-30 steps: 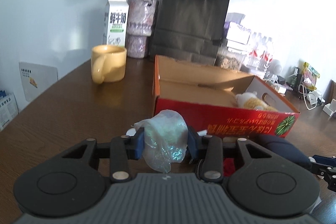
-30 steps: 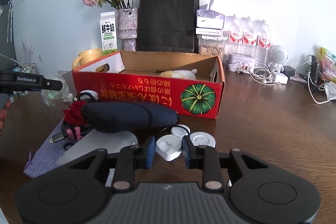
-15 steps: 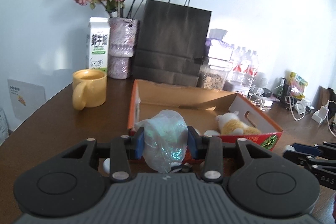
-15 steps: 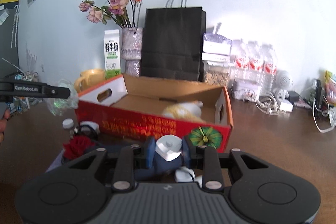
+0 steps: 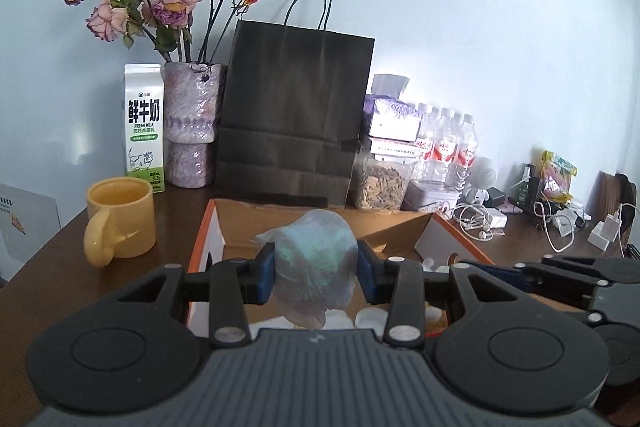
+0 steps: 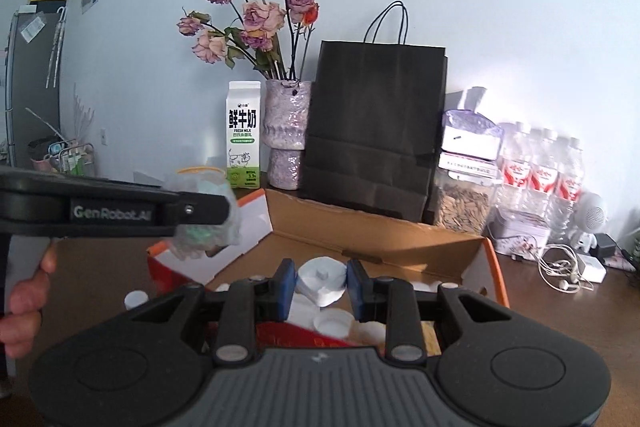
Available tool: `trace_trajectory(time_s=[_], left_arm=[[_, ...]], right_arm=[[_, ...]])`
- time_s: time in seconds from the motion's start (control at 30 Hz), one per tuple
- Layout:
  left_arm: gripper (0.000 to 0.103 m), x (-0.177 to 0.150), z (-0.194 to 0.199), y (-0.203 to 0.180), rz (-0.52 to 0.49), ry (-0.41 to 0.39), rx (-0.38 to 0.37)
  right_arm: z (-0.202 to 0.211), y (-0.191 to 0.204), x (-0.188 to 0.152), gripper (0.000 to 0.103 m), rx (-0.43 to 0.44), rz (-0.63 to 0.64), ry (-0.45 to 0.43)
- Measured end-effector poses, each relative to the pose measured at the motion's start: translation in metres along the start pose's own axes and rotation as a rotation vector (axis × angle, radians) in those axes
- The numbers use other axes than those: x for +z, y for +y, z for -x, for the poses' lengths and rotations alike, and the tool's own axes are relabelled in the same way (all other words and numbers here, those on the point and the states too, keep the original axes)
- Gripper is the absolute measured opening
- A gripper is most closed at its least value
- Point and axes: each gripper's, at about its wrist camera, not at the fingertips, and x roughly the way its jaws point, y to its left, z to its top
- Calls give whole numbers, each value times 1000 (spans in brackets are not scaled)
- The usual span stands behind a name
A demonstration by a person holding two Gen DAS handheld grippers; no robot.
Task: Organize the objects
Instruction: 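Carry the square cap and plastic bag into the red box and open both grippers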
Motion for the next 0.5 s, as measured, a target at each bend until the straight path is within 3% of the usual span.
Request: trace_trajectory(time_s=[0.5], left_arm=[[41, 18, -57, 3, 38, 2, 58]], right_arm=[[-79, -17, 15, 27, -24, -43, 71]])
